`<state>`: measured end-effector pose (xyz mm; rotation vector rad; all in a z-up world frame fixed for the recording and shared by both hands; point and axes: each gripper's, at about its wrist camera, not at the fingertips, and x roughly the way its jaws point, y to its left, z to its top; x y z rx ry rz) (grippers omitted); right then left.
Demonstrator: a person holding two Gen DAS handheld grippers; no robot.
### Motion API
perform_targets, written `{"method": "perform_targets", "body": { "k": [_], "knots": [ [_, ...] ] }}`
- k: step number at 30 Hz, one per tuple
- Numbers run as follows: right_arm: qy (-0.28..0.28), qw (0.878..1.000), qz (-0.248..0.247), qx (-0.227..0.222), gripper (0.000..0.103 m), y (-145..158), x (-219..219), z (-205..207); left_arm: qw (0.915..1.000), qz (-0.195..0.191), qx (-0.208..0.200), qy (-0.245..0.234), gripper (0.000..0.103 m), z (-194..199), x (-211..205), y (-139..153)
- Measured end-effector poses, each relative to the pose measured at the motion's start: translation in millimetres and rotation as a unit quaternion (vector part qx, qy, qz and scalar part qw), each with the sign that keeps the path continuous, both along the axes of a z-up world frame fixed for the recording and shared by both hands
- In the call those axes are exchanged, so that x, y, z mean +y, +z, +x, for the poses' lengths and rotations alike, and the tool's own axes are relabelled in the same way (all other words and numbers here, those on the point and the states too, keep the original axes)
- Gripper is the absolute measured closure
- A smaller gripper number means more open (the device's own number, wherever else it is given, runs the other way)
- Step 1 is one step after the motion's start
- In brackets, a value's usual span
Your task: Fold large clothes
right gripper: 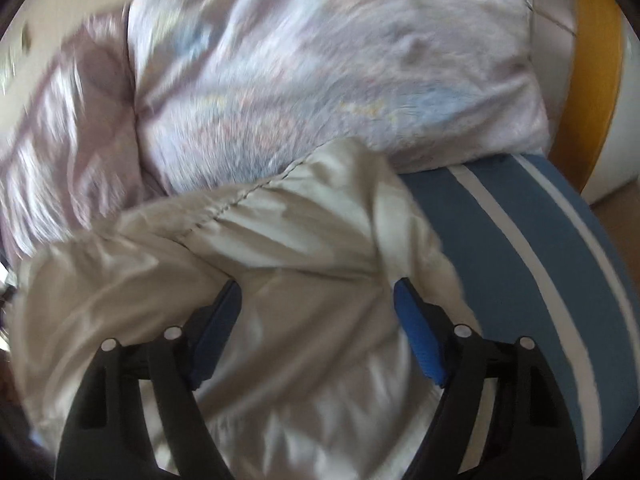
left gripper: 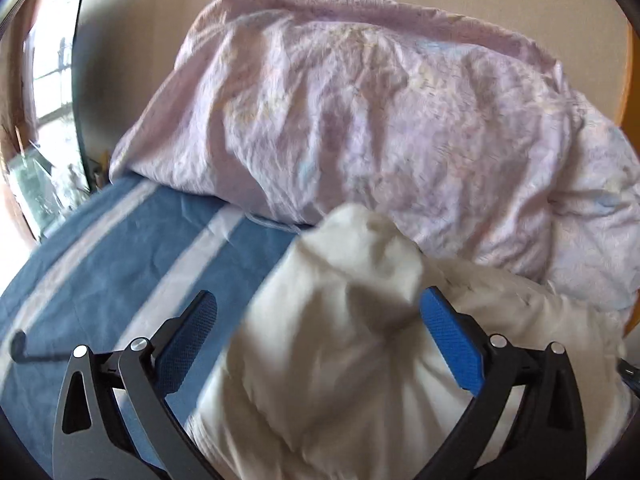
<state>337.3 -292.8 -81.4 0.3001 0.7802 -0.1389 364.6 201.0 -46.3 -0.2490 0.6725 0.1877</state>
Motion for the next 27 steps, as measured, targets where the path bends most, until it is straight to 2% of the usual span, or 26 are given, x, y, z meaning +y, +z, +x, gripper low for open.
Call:
{"method": "perform_targets", "body": {
  "k": [2,6,11,15,18,20,22,25,27],
  "knots": [
    [0.007,1.0,-0.021,0.019,0.028,-4.5,1.2,0.1,0.9994,0.005,0.029,0.02,0.001,16.3,5.7,-9.7],
    [0.019,0.997,-0.06,0.05,0.025,-22.6,9.9,16.4,0.9969,-0.025,0.058,0.046,0.001,29.9,17.7,-27.4],
    [0.02,0.998,-0.039,0.049,0.02,-33.0,3.7,26.4,0.9956,-0.028,0.071,0.056,0.001,32.7,19.8,-36.3],
    [0.018,0.998,-0.033,0.046,0.02,-34.2,2.8,25.8,0.994,-0.052,0.076,0.06,0.001,33.0,26.8,-42.2],
    [-0.005,0.999,0.01,0.036,0.024,-20.8,-11.0,8.1,0.9958,-0.05,0.053,0.057,0.001,12.8,27.5,-28.0],
    [-0.027,0.997,0.071,0.005,0.023,-6.9,-28.1,-22.3,0.9963,-0.075,0.031,0.025,0.001,-11.8,33.7,-13.0],
    [-0.054,0.993,0.106,-0.008,0.021,-0.6,-43.5,-48.4,0.9952,-0.097,0.015,0.004,0.001,-39.1,41.9,0.5],
    [-0.078,0.984,0.16,-0.006,0.02,-3.2,-58.3,-82.7,0.9898,-0.141,-0.003,-0.018,0.001,-82.7,53.2,14.8],
    [-0.091,0.975,0.203,-0.001,0.02,-12.7,-67.2,-100.2,0.9855,-0.167,0.003,-0.026,0.001,-102.7,56.5,16.6]
  ]
}}
